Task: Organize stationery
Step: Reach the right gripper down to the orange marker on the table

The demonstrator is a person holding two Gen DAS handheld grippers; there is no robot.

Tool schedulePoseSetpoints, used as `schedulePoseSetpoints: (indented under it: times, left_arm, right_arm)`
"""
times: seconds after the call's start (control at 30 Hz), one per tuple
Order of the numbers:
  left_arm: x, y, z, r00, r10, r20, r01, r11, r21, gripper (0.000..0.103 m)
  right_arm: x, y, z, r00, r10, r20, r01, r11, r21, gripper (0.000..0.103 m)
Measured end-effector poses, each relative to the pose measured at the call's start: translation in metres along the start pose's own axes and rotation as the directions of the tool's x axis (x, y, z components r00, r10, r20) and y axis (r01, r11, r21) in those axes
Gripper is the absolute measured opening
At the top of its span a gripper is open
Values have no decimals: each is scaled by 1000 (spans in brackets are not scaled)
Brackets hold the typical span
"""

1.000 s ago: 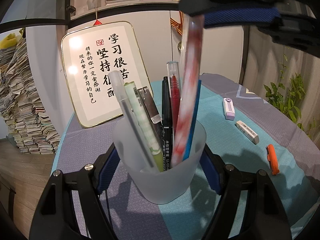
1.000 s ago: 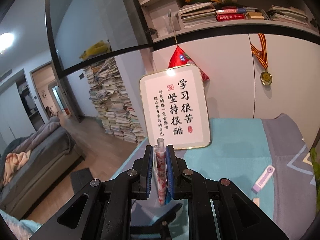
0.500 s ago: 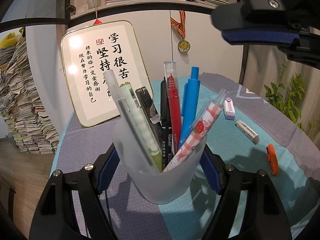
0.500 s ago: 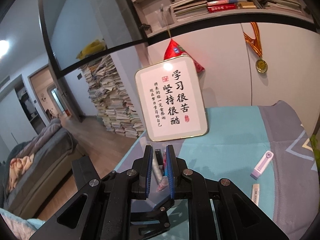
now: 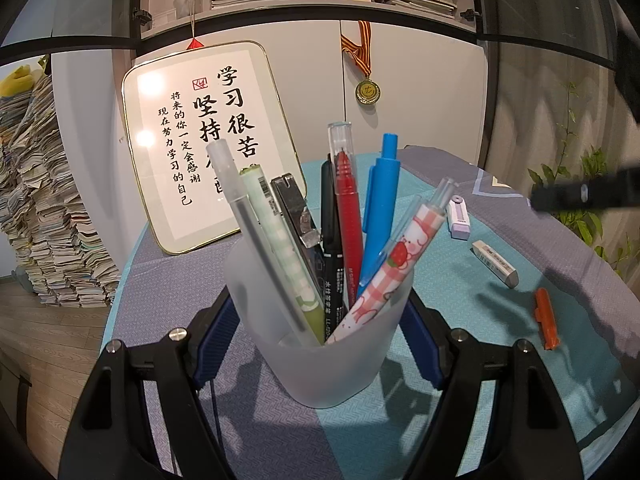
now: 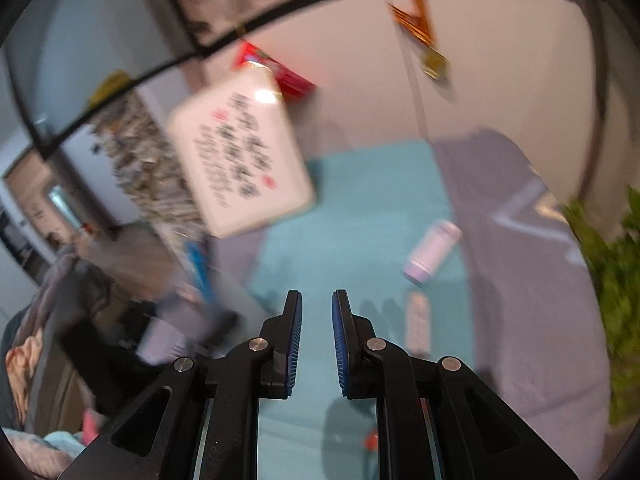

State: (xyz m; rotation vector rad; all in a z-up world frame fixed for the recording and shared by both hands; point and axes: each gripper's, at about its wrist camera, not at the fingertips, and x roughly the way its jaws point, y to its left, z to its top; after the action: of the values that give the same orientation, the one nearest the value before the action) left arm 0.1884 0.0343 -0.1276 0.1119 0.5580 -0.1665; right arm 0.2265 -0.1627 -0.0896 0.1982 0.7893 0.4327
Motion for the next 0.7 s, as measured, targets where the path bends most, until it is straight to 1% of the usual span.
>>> schedulePoseSetpoints:
  times: [0.1,0.17,0.23,0.37,0.43,0.47,0.53,0.7]
  left_arm:
    - [0,0,0,1000,0,0,0,1000,0,76]
    - [0,0,0,1000,0,0,0,1000,0,76]
    - [0,0,0,1000,1,0,-1,1000,0,76]
    - [-1,0,0,1000,1,0,-1,1000,0,76]
    - [-1,-1,0,1000,2,1,-2,1000,1,76]
    - [-1,0,0,1000,2,1,-2,1000,2,76]
    - [-1,0,0,1000,2,0,-2,1000,1,76]
    - [-2,0,0,1000,3,2,-3,1000,2,76]
  right_arm:
    - [6,-25,-17,995,-80,-67,83,995,45,14]
    - [10,-40,-28,985,-128,-118,138,987,80,14]
    - [13,-52,-36,976,-142,-163,163,979,124,14]
    - [18,-66,-45,966,-127,-224,169,968,183,14]
    - [20,-66,-48,964,-99,-248,153,967,206,15]
    - [22,-66,-48,963,-82,-255,140,966,217,23]
    - [24,-65,-51,962,-57,-267,123,963,238,35]
    - [35,-62,-52,951,-66,-303,142,961,237,35]
